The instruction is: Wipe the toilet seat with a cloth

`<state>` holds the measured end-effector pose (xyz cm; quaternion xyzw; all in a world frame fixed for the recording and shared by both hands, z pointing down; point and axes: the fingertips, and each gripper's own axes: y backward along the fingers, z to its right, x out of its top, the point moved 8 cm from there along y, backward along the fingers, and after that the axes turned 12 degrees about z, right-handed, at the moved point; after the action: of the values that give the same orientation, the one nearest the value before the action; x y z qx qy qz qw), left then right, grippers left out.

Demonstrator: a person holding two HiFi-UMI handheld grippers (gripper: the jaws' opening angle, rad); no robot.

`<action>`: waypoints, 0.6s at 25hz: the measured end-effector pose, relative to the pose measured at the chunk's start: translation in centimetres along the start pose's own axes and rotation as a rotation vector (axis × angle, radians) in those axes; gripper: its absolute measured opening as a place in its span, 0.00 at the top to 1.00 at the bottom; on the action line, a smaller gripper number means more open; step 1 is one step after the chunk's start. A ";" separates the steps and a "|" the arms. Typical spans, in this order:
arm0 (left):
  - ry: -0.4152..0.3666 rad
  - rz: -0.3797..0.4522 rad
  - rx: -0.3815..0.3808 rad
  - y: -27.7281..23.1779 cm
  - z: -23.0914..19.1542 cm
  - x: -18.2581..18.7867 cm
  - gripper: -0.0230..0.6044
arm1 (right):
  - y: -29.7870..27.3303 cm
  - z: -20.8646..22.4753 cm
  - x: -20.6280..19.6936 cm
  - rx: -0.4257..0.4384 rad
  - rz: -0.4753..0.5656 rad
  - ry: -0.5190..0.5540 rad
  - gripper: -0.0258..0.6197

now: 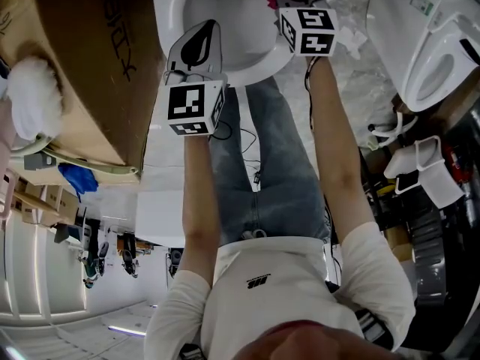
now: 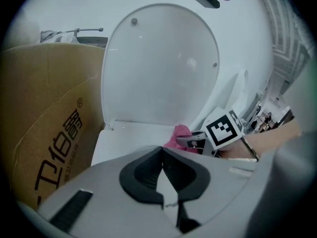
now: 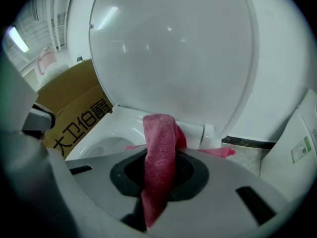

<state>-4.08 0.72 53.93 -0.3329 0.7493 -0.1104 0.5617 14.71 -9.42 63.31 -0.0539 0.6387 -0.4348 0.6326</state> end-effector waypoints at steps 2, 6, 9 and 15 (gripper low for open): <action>-0.006 -0.003 -0.008 0.0 0.5 -0.2 0.95 | 0.5 0.5 -0.4 -0.006 -0.005 -0.004 0.89; -0.014 -0.003 -0.023 0.1 1.2 -0.5 0.95 | 1.6 1.0 -1.6 -0.022 -0.015 -0.017 0.89; -0.018 -0.001 -0.029 0.4 1.9 -0.7 0.95 | 2.6 1.4 -2.4 -0.037 -0.016 -0.037 0.89; -0.027 0.000 -0.047 1.0 3.1 -1.1 0.95 | 4.4 1.6 -4.0 -0.068 -0.030 -0.062 0.89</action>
<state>-1.48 2.79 53.20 -0.3478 0.7440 -0.0882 0.5637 18.99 -4.99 63.89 -0.0982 0.6323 -0.4205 0.6432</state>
